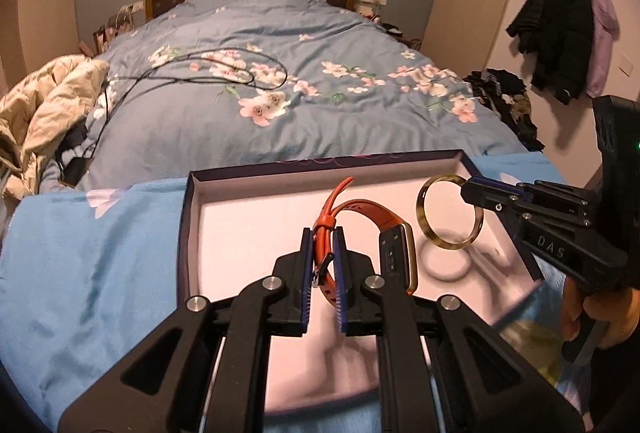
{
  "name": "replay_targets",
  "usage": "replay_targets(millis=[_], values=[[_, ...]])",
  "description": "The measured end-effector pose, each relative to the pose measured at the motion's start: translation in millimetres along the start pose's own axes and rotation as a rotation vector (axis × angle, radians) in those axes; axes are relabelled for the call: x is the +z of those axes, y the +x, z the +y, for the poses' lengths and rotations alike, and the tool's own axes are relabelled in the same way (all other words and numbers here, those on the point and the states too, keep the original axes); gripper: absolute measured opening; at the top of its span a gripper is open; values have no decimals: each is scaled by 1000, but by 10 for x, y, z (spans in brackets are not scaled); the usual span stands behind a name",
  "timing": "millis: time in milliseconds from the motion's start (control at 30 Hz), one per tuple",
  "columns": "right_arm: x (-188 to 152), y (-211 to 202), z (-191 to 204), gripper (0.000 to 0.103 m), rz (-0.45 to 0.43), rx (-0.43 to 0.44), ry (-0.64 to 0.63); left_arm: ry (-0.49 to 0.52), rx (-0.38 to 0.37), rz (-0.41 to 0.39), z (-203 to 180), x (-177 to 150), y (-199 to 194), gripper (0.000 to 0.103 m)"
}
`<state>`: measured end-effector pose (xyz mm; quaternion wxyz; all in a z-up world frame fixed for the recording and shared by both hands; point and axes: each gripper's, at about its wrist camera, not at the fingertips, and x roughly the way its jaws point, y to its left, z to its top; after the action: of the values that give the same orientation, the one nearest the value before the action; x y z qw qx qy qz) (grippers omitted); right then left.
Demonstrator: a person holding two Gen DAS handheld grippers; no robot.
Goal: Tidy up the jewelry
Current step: 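Carry the watch and bangle into the tray and open both tools, then withdraw both tools from the tray toward the remaining jewelry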
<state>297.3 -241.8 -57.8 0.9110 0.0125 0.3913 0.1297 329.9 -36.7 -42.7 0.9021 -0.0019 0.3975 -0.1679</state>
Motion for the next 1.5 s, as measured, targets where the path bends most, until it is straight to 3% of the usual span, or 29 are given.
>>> replay_targets(millis=[267,533,633,733,867,967,1033,1200,1433,1500], values=[[184,405,-83,6,84,-29,17,-91,39,85,178,152,546,10],[251,598,-47,6,146,-71,2,-136,68,130,216,215,809,10],[269,601,-82,10,147,-77,19,-159,66,162,223,235,900,11],[262,484,-88,18,112,-64,35,-166,69,164,216,222,899,26],[180,72,-22,31,19,-29,9,-116,84,81,174,137,649,43],[26,-320,107,41,-39,10,-53,-52,104,-41,121,30,244,59],[-109,-541,182,41,-64,24,-96,-2,102,-103,68,-73,-45,65],[-586,-951,293,41,-63,94,-141,110,83,-201,-39,-501,-613,69],[-1151,-1220,456,40,-39,143,-148,172,44,-207,-93,-1193,-1076,69],[-1278,-1263,548,40,-35,121,-170,182,35,-209,-101,-1360,-1171,69]])
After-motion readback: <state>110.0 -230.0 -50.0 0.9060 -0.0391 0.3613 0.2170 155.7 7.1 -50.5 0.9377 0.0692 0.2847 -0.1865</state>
